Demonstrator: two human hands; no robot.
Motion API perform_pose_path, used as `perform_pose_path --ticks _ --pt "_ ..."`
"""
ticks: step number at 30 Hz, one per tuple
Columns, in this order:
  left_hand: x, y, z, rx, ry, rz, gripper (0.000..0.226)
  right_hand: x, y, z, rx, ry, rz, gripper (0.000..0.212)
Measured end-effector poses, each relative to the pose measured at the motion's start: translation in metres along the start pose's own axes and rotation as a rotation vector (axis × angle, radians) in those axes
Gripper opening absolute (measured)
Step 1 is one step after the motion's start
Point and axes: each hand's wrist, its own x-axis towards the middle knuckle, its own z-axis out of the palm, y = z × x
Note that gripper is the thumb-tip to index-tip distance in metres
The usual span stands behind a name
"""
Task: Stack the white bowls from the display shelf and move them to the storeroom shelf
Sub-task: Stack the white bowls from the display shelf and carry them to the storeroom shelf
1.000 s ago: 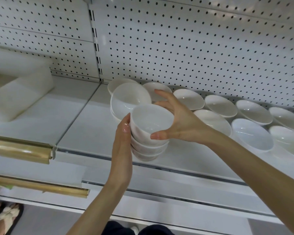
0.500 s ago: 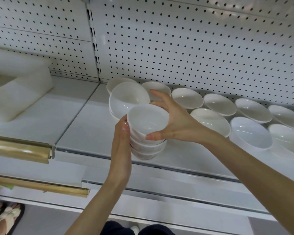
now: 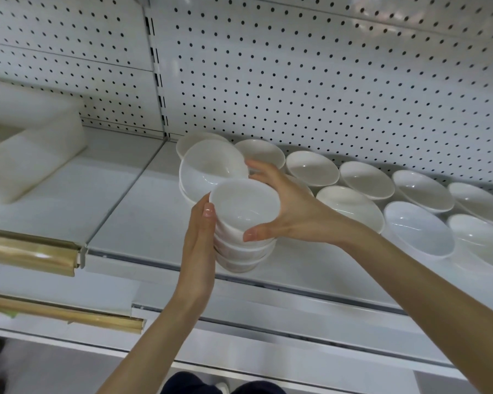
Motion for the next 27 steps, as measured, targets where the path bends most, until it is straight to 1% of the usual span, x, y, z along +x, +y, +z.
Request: perform_pose_path --ticks 2,4,6,9,11,12,14,15,18,21,24,27 --pt "0.001 0.000 0.000 -0.011 0.004 0.000 0.045 0.001 0.002 -0.003 0.039 -0.039 -0.004 0.111" --pt "0.003 0.001 0.001 -0.006 0.000 0.001 0.043 0.003 0.005 -0.008 0.128 -0.048 -0.016 0.093" --pt "0.005 0.001 0.001 0.001 0.000 -0.009 0.044 0.009 0.006 -0.016 0.185 0.016 -0.015 0.072" --pt "0.008 0.004 0.001 0.014 0.004 -0.026 0.042 0.027 0.010 -0.027 0.167 0.128 0.010 0.061" --pt "0.010 0.007 0.001 0.029 -0.007 -0.041 0.041 0.044 0.014 -0.031 0.123 0.155 0.037 0.045" --pt "0.011 0.008 0.001 0.037 -0.021 -0.047 0.038 0.053 0.015 -0.032 0.112 0.150 0.053 0.040" --pt "0.012 0.011 0.001 0.045 -0.033 -0.062 0.034 0.071 0.020 -0.033 0.053 0.140 0.063 0.037" --pt "0.012 0.011 0.000 0.046 -0.034 -0.068 0.036 0.079 0.022 -0.033 0.002 0.139 0.056 0.038" --pt "0.012 0.012 -0.002 0.046 -0.034 -0.070 0.039 0.101 0.030 -0.032 -0.188 0.112 0.015 0.044" --pt "0.011 0.013 -0.004 0.041 -0.042 -0.078 0.035 0.116 0.035 -0.029 -0.302 0.059 0.006 0.049" --pt "0.011 0.015 -0.004 0.028 -0.041 -0.082 0.035 0.124 0.037 -0.027 -0.339 0.021 0.005 0.046" --pt "0.011 0.013 -0.003 0.018 -0.026 -0.080 0.038 0.126 0.039 -0.027 -0.315 0.011 0.031 0.042"
